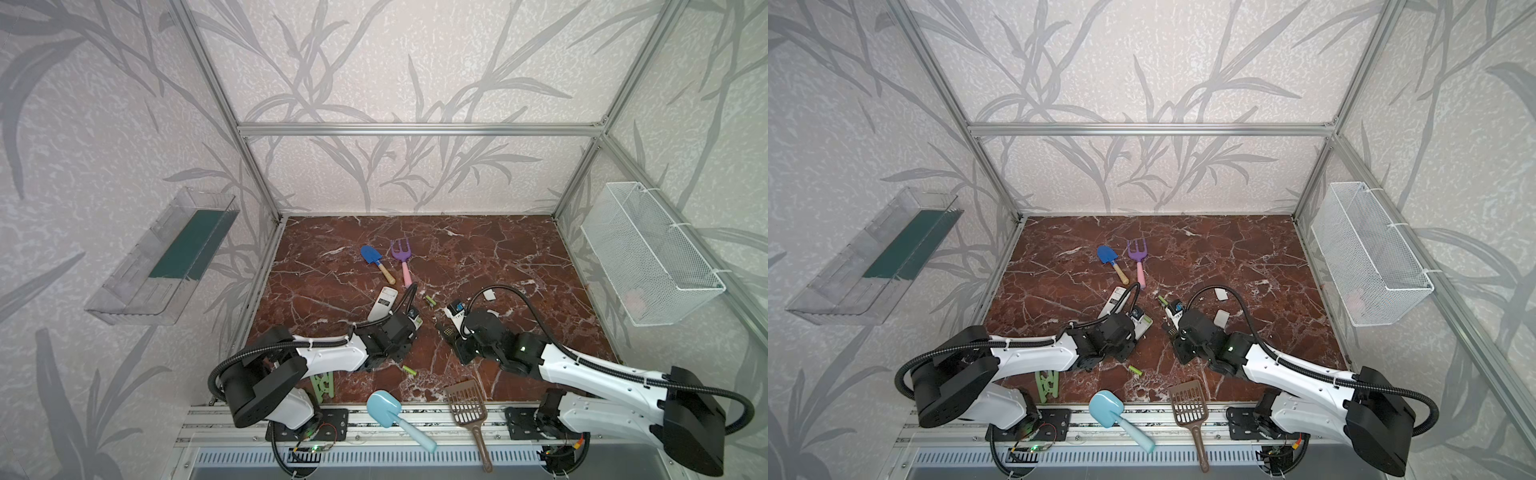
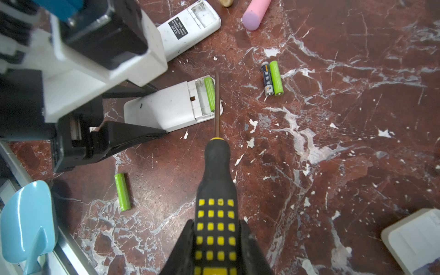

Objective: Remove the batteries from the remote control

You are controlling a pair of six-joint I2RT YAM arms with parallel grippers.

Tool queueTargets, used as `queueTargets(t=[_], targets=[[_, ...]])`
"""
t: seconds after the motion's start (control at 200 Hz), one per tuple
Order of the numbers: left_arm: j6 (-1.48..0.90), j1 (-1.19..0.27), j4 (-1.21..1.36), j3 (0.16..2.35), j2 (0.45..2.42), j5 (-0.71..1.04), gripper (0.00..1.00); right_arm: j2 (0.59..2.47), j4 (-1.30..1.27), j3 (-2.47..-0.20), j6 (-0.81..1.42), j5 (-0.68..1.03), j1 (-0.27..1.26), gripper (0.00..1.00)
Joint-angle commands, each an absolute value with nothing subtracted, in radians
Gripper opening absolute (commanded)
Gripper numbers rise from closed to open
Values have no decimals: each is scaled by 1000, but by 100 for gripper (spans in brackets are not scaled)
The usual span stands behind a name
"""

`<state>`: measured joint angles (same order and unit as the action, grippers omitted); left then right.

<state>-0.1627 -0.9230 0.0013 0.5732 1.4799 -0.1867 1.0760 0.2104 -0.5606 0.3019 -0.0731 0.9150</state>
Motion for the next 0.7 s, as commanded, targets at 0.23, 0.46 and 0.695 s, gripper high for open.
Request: queueTargets(t=[0.23,0.46,0.695], targets=[[-188,-928,-68,545,1494,-216,28,1038,259,-568,306,-75,820,0],[-202,-928,-64,554,1508,-223,28,1031,335,-604,309,46,821,0],[-209,-928,-60,559,1512,-222,27,1035,409,-639,360,85,869,0]])
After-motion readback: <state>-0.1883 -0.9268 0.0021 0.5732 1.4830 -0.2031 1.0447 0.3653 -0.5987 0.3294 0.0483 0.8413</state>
